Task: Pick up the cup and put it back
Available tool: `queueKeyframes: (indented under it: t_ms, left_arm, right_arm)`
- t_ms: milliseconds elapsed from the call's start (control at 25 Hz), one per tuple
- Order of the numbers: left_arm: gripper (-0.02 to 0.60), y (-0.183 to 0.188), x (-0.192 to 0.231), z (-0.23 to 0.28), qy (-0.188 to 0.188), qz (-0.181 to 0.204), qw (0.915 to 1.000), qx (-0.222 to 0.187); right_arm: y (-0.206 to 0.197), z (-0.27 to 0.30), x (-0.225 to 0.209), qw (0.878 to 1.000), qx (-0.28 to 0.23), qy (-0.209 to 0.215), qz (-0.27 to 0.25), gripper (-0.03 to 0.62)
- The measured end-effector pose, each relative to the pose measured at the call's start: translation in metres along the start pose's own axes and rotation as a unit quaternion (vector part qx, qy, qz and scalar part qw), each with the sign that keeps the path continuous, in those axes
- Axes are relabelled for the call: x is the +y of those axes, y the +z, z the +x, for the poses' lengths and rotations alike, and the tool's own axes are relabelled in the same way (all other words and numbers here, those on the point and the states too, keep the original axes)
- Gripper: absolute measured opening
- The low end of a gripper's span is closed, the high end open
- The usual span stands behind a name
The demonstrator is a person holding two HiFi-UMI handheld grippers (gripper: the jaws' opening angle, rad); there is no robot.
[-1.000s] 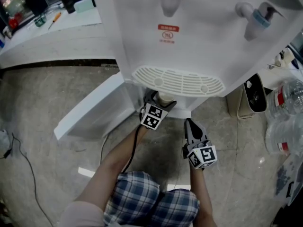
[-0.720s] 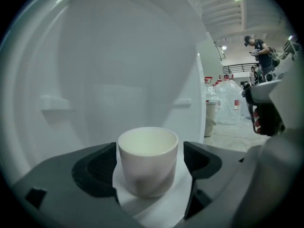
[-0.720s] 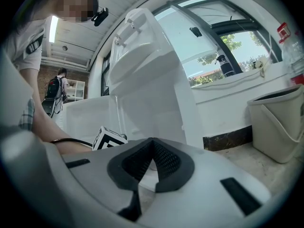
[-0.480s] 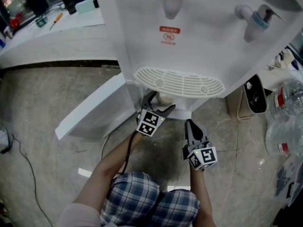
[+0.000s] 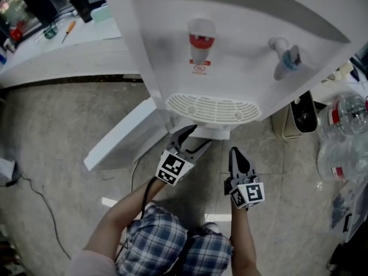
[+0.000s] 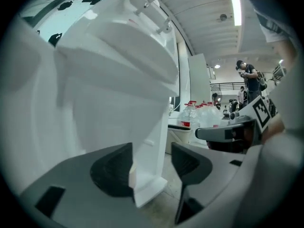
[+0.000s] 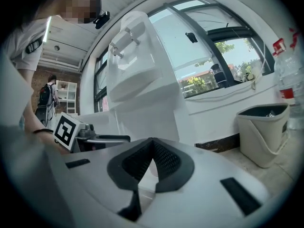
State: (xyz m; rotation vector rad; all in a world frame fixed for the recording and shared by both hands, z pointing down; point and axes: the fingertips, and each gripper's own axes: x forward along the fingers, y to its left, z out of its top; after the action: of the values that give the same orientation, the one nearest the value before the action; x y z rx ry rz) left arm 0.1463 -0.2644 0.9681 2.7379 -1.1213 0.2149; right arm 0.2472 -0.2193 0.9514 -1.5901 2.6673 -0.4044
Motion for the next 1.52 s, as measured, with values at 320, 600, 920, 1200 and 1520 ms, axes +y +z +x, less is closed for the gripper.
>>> queueKeyframes:
  t_ms: [320,600,920,1200,1520]
  left_arm:
    - [0.054,0.109,-0.017,-0.102,0.028,-0.039,0.9986,0.020]
    - [0.023,0.279,-0.023,-0.192,0.041,0.016,0.9989,0.017]
    - [0.023,0.468,-0.033,-0.254,0.056,0.035,0.9978,0.000]
    - [0.023,0.589,-0.045,-0.289,0.086,0.046,0.9949,-0.025]
    - [0.024,0.669,-0.048,-0.324,0.108,0.052,0.9918,-0.047]
  right_arm:
    - [0.121,-0.055,0.036,0.997,0.014,-0.074,-0.019,0.017]
    - [0.274,-0.100,0.081,0.995,0.006,-0.095,-0.015,0.015]
    - [0.442,-0.132,0.123,0.994,-0.002,-0.103,-0.026,0.015]
    - [0.574,-0.163,0.147,0.993,-0.036,-0.104,-0.042,0.015]
    - [0.679,-0.188,0.164,0.987,-0.081,-0.124,-0.069,0.015]
